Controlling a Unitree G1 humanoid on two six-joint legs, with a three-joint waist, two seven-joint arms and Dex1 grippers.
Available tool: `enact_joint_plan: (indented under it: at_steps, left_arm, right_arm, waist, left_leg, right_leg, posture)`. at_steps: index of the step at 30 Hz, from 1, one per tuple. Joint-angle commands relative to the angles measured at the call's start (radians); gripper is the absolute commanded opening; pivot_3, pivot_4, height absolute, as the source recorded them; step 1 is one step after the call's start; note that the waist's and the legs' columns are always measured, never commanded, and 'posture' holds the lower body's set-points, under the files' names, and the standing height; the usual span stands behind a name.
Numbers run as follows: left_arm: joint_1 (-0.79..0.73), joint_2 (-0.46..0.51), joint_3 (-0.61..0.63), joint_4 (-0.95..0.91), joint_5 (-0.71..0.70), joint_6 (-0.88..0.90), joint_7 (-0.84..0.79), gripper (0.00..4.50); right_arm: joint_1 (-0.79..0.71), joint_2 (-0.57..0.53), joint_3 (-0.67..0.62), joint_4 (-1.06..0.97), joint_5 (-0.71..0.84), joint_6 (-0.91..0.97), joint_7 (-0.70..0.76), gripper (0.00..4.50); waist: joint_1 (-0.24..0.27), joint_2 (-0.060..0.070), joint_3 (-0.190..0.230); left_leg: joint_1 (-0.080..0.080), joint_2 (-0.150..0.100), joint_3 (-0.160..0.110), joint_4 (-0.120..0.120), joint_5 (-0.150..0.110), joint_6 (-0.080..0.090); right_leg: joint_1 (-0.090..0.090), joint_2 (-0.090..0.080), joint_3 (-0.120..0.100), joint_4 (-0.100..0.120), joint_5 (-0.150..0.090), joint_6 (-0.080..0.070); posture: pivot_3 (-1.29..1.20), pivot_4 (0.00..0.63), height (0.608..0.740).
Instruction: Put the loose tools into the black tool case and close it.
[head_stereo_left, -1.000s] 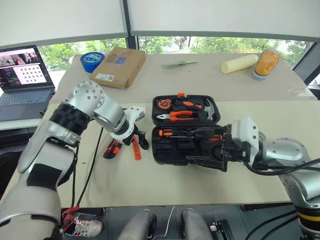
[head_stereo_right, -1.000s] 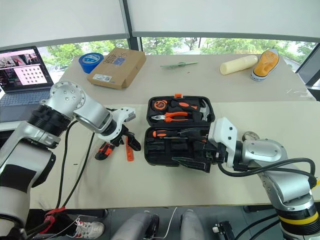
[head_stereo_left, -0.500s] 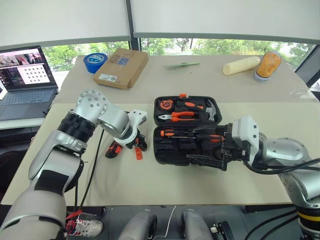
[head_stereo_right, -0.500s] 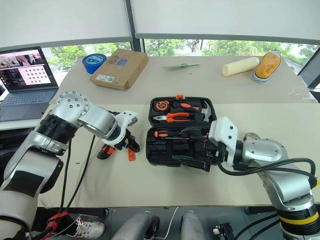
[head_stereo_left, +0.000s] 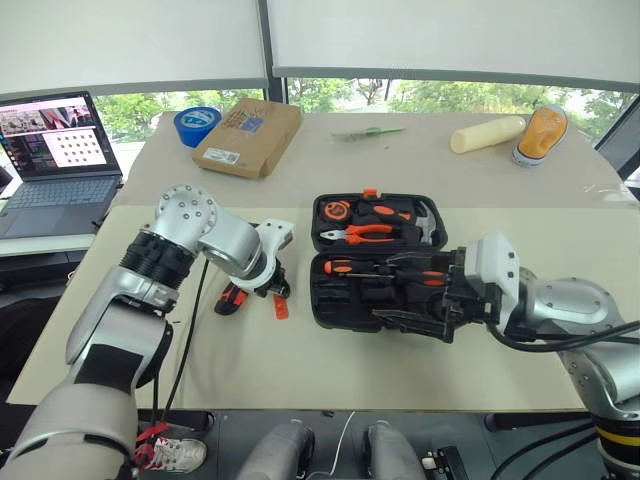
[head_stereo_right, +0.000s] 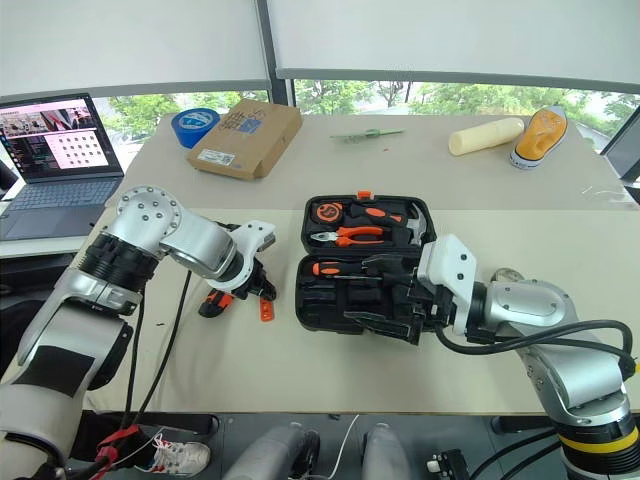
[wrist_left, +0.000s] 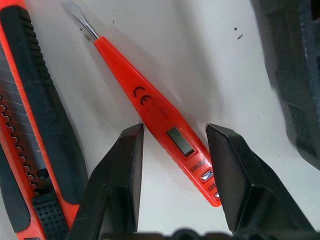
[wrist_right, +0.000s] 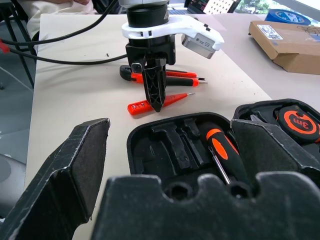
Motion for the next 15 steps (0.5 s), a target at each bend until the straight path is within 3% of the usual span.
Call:
enact_joint_plan:
  at_steps: [1, 2, 8, 13, 15]
  left_arm:
    - [0.042, -0.013, -0.031, 0.003, 0.017, 0.017, -0.032, 0.65]
    - [0.040, -0.010, -0.034, 0.004, 0.020, 0.017, -0.037, 0.42]
    - [0.020, 0.017, -0.042, -0.037, 0.096, 0.017, -0.126, 0.42]
    - [-0.032, 0.102, -0.119, -0.189, 0.259, 0.017, -0.422, 0.42]
    - [-0.074, 0.192, -0.227, -0.352, 0.446, -0.077, -0.685, 0.42]
  right_arm:
    - [-0.005, -0.010, -0.041, -0.037, 0.012, -0.019, -0.007, 4.50]
    - [-0.005, -0.011, -0.042, -0.036, 0.011, -0.020, -0.006, 4.50]
    - [-0.010, -0.009, -0.034, -0.033, 0.007, -0.022, -0.006, 4.50]
    - [-0.008, -0.012, -0.030, -0.031, 0.004, -0.020, -0.003, 4.50]
    - [0.004, -0.022, -0.032, -0.029, -0.001, -0.021, 0.005, 4.50]
  waist:
    - [0.001, 0.000, 0.000]
    - [0.002, 0.000, 0.000]
    - [0.004, 0.000, 0.000]
    - [-0.001, 0.000, 0.000]
    - [-0.008, -0.001, 0.001]
  left_leg:
    - [0.000, 0.000, 0.000, 0.000, 0.000, 0.000]
    - [0.000, 0.000, 0.000, 0.000, 0.000, 0.000]
    - [0.000, 0.000, 0.000, 0.000, 0.000, 0.000]
    - [-0.001, 0.000, 0.001, 0.000, 0.000, 0.000]
    - [-0.003, 0.000, 0.001, -0.001, 0.000, 0.000]
  right_leg:
    - [0.000, 0.000, 0.000, 0.000, 0.000, 0.000]
    - [0.000, 0.000, 0.000, 0.000, 0.000, 0.000]
    - [0.000, 0.000, 0.000, 0.000, 0.000, 0.000]
    - [-0.001, 0.000, 0.000, 0.000, 0.000, 0.000]
    - [-0.004, 0.001, 0.000, 0.000, 0.000, 0.000]
  posture:
    - [0.00, 0.150, 0.735]
    - [0.00, 0.150, 0.735]
    - [0.00, 0.150, 0.735]
    - [0.00, 0.150, 0.735]
    - [0.00, 0.150, 0.735]
